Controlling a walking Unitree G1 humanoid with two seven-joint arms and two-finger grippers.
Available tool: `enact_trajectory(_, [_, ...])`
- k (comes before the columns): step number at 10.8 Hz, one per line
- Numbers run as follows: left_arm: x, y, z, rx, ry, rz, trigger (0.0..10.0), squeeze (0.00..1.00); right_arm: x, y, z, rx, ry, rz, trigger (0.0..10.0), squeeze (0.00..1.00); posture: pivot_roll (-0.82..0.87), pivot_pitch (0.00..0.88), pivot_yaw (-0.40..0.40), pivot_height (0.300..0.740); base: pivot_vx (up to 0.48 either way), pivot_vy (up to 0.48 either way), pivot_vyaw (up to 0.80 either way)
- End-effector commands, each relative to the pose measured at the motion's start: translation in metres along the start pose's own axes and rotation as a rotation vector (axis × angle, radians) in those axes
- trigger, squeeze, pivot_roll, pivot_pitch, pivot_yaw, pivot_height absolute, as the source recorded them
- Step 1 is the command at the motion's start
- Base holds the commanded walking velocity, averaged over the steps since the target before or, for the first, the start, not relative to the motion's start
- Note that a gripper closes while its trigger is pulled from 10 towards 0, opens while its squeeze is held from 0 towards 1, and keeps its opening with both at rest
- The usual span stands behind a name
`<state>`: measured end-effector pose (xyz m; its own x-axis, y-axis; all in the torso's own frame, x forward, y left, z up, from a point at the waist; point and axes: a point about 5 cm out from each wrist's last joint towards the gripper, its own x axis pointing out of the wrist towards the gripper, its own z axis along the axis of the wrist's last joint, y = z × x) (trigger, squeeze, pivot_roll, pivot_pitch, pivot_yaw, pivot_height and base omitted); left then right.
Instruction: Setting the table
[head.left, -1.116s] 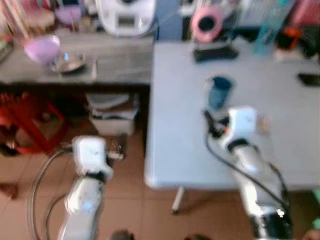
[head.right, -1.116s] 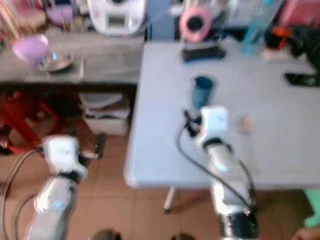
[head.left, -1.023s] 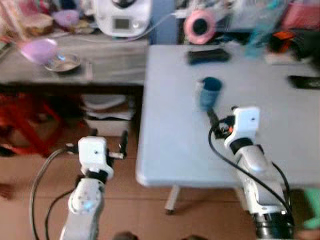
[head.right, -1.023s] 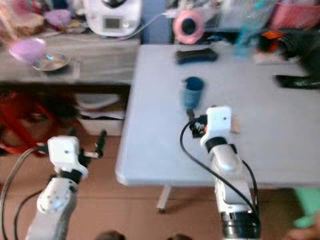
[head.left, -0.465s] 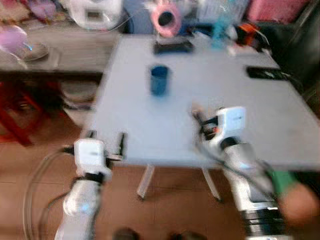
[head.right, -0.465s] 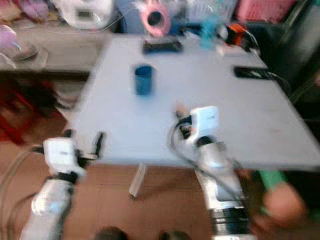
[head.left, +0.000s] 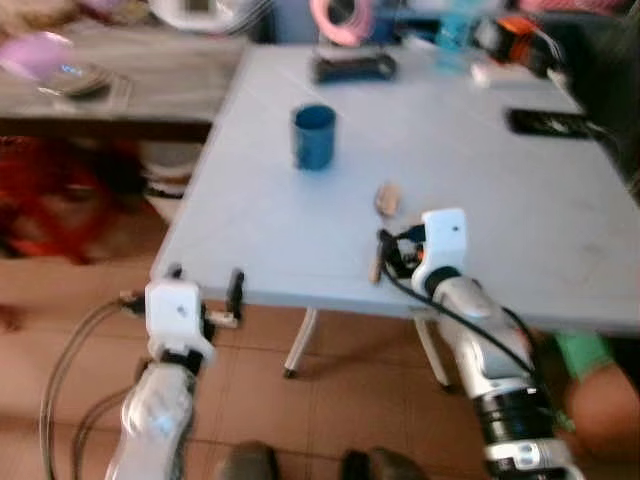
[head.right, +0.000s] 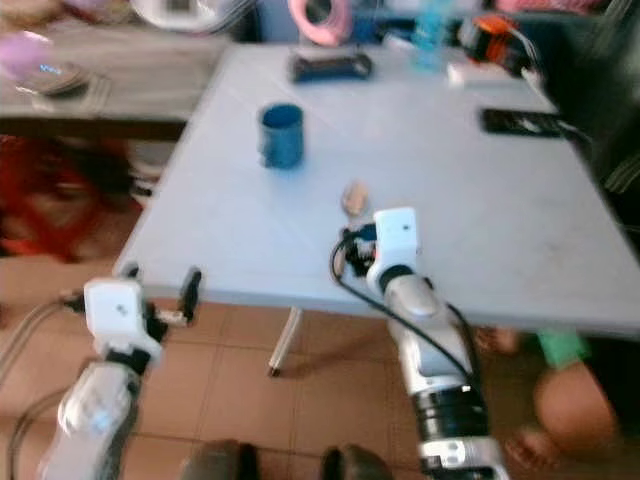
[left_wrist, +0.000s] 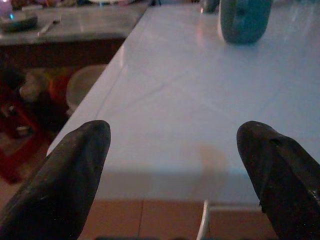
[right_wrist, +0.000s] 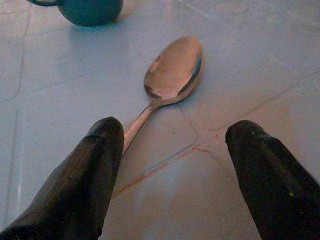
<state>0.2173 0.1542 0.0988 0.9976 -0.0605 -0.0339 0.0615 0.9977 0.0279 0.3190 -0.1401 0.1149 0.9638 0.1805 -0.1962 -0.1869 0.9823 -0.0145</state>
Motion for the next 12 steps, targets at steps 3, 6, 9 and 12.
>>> enact_trajectory(3, [-0.001,0.004,0.006,0.025,-0.005,0.011,10.0,0.00,0.011,0.013,0.007,0.008,0.009,0.008,10.0,0.00,0.14,0.147,0.034,0.740,0.000,0.000,0.00])
enact_trajectory(6, [-0.001,0.001,0.005,0.021,0.001,0.002,10.0,0.00,0.015,0.019,-0.003,0.040,0.103,-0.019,3.2,0.00,0.13,0.154,0.034,0.740,0.000,0.000,0.00])
enact_trajectory(9, [-0.001,-0.001,0.004,0.014,0.007,-0.003,10.0,0.00,0.003,0.015,-0.021,0.052,0.180,-0.068,0.0,0.00,0.12,0.153,0.028,0.740,0.000,0.000,0.00])
enact_trajectory(12, [0.001,-0.002,0.004,0.009,0.006,-0.014,10.0,0.00,0.005,-0.009,-0.020,0.081,0.205,-0.147,0.0,0.00,0.11,0.152,0.031,0.740,0.000,0.000,0.00])
